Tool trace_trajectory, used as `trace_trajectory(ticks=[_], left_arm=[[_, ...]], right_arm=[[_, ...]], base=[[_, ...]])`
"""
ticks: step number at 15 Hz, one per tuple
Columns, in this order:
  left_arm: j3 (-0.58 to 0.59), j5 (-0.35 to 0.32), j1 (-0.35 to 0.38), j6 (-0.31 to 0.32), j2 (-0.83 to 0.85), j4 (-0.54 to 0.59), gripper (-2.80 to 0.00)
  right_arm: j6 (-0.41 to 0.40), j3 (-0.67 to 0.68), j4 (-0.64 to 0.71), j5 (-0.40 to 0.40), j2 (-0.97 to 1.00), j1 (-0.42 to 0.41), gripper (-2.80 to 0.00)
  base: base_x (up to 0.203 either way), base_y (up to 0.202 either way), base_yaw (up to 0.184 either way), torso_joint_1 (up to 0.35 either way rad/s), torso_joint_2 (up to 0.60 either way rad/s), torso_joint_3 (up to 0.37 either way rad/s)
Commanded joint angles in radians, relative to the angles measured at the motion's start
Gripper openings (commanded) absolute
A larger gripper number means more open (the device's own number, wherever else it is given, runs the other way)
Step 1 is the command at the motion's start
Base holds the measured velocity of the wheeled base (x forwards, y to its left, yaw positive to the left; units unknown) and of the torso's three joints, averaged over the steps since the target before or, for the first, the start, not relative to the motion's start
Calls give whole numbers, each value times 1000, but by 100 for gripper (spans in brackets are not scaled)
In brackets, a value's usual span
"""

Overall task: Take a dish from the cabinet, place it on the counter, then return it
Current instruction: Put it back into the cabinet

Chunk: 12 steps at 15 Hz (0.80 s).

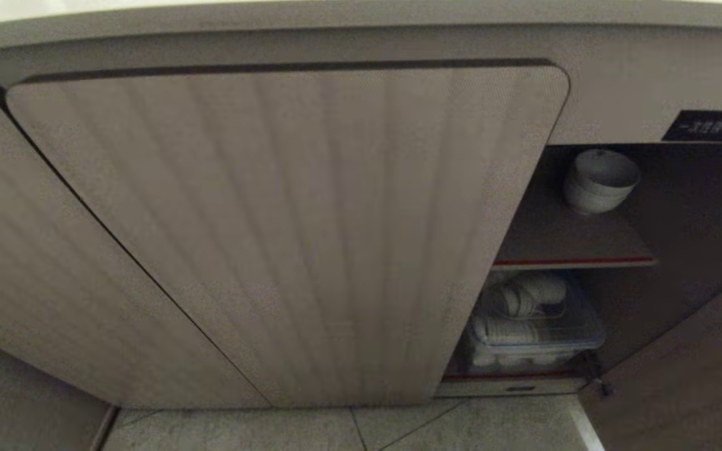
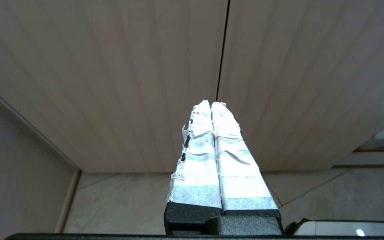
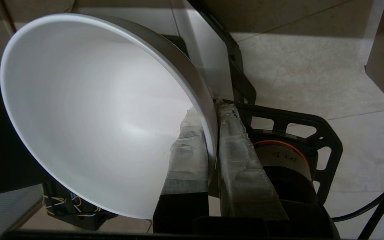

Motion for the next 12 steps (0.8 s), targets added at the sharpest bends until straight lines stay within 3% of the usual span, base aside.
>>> trace_trajectory(ticks=[1,12], left_arm=[[0,0,0,0,0,-1,-280],[0,-1,0,0,0,-1,-280]], right_arm=[[1,1,5,2,1,0,-280],[1,7,6,1,1,2,-280]], base=[[0,0,0,-66,273,195],[0,0,0,-6,29,21]])
